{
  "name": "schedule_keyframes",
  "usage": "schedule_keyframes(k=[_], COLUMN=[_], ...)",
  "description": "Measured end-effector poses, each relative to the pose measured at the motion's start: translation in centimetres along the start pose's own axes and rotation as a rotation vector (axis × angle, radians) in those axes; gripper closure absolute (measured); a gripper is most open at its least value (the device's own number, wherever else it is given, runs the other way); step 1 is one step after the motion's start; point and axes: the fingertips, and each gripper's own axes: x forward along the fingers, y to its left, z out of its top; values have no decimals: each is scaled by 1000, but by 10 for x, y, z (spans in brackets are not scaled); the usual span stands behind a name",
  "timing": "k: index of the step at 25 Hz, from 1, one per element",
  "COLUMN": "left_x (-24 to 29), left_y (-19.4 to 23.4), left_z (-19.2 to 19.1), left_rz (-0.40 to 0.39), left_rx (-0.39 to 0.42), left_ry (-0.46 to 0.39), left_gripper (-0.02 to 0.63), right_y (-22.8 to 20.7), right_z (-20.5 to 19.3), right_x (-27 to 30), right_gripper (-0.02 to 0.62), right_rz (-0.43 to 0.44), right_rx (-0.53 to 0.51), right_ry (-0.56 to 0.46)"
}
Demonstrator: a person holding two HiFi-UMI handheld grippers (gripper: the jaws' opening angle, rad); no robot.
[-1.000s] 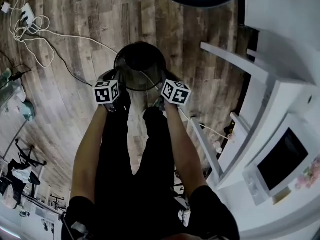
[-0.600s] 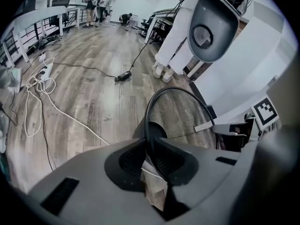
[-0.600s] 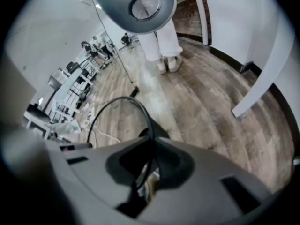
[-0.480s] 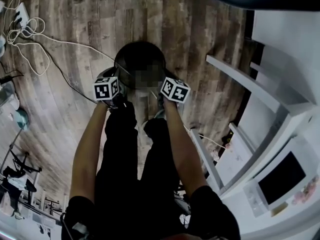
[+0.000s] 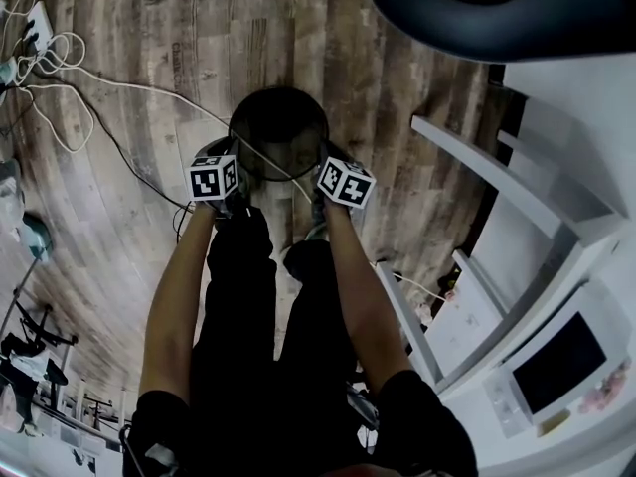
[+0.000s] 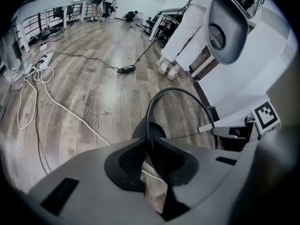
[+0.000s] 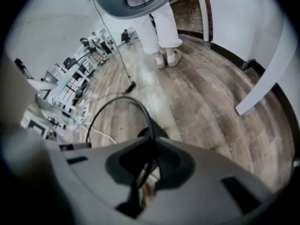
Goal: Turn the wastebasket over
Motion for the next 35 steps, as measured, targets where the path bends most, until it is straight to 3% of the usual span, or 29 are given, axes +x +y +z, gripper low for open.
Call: schedule_keyframes(k=[2,6,8,15,19,23,26,31,35], left_x=[1,-5,-15,-86,-145,-216,-274,-350,-408], left_y=[-1,2,4,-7,-31,-81,-114,-162,-204], left_z=[-4,-10,-11,-3,12,8,6,19,60], left_rz=[-2,24,34,83,112,75,65,17,-12], left_rx=[-12,-53,-80,-64,-61,-74,-32,9,15], left_ry=[19,41,38,-12,-71,-107,-117,-170,-274], left_gripper=[519,421,415,414,482,509,542,560,571], right_y=[-3,-13,-13,8,30,41,56,91,127], right_z=[0,-4,-3,0,7,0,2,24,74], right_x=[0,-5,-13,-79,-138,-220,-279,-350,-419], right_gripper=[540,516,480,483,523,549,554,560,561], right_rz=[-20,-39,-34,-2,23,28,53,125,186], right_rx=[2,72,86,34,16,19,21,5,-69], right_ry=[-8,-22,-28,-52,-81,-84,-105,-160,-243])
